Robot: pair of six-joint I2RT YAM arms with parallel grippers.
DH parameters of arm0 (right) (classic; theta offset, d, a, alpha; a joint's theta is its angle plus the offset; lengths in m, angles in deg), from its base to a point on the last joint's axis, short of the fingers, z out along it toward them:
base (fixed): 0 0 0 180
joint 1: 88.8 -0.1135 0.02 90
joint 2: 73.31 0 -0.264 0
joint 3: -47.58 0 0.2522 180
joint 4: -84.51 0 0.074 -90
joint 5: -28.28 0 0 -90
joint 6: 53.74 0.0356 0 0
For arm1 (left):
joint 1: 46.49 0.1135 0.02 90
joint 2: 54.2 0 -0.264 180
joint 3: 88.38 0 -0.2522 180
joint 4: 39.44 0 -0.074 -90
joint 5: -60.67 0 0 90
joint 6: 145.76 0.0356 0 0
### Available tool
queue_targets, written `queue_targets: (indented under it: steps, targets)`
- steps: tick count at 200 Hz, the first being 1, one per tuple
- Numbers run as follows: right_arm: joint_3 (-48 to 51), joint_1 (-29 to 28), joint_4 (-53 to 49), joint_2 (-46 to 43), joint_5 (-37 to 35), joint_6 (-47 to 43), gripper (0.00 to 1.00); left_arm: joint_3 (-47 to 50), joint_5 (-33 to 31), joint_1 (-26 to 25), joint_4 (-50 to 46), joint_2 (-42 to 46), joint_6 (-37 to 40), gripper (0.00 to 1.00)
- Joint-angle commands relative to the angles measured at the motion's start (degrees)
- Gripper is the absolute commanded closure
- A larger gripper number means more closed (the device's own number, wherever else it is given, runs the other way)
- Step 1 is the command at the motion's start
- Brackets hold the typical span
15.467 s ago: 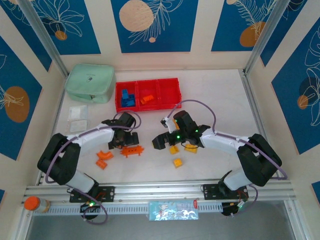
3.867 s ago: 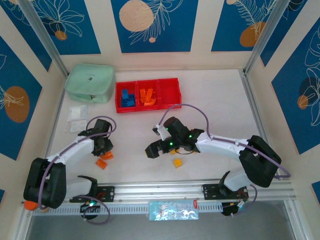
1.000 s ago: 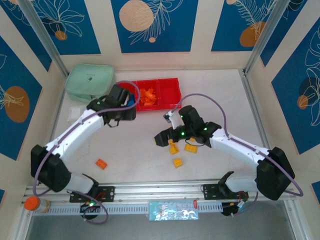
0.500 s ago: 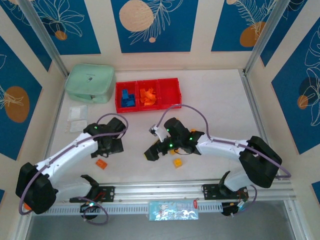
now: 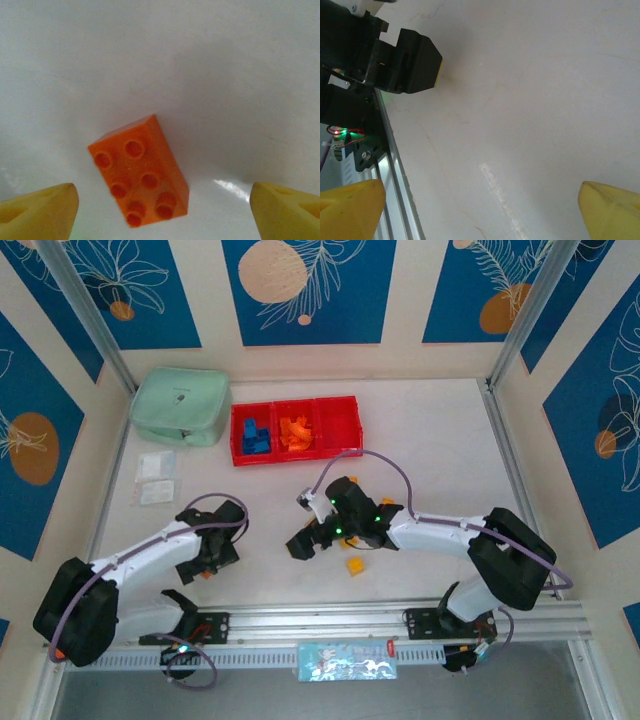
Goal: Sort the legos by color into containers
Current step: Pick up the lego from the bottom-left of the table.
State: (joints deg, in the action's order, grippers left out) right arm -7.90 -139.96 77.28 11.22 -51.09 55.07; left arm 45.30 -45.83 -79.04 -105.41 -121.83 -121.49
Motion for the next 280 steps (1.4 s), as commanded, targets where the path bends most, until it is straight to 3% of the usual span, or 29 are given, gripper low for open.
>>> queue_targets:
  steps: [1, 71, 111, 133, 169, 212, 244, 280]
  targets:
    - [1.2, 0.4, 0.9, -1.3, -1.8, -0.7, 0.01, 2.4, 2.7, 1.4, 7.2, -0.5, -1.5, 0.16]
    - [1.5, 2.3, 1.2, -1.0, -0.1, 0.2, 0.01, 3.2, 6.4, 3.1, 13.8, -3.2, 1.7, 0.45]
    - [2.5, 4.0, 1.1, -2.6, 0.6, 0.9, 0.01, 2.6, 8.4, 3.0, 15.2, -3.4, 4.7, 0.7]
    - [3.1, 4.8, 0.9, -4.4, 0.9, 1.0, 0.01, 1.1, 8.5, 2.9, 14.9, -2.8, 7.5, 0.78]
    - [4.7, 8.5, -0.3, -9.0, 0.8, 1.9, 0.01, -4.2, 7.8, 1.6, 12.7, -1.2, 12.6, 0.81]
    - [2.7, 13.2, -10.3, -15.8, -2.7, 2.3, 0.01, -16.6, 7.3, -0.3, 12.9, -3.3, 21.6, 0.82]
    - [-0.7, 17.6, -20.4, -18.8, -7.7, 4.6, 0.01, -29.9, 9.3, -0.7, 13.7, -12.6, 29.9, 0.8]
    - [-2.6, 24.5, -23.4, -19.1, -5.1, 5.0, 0.01, -48.6, 7.3, -0.3, 12.3, -28.2, 38.4, 0.78]
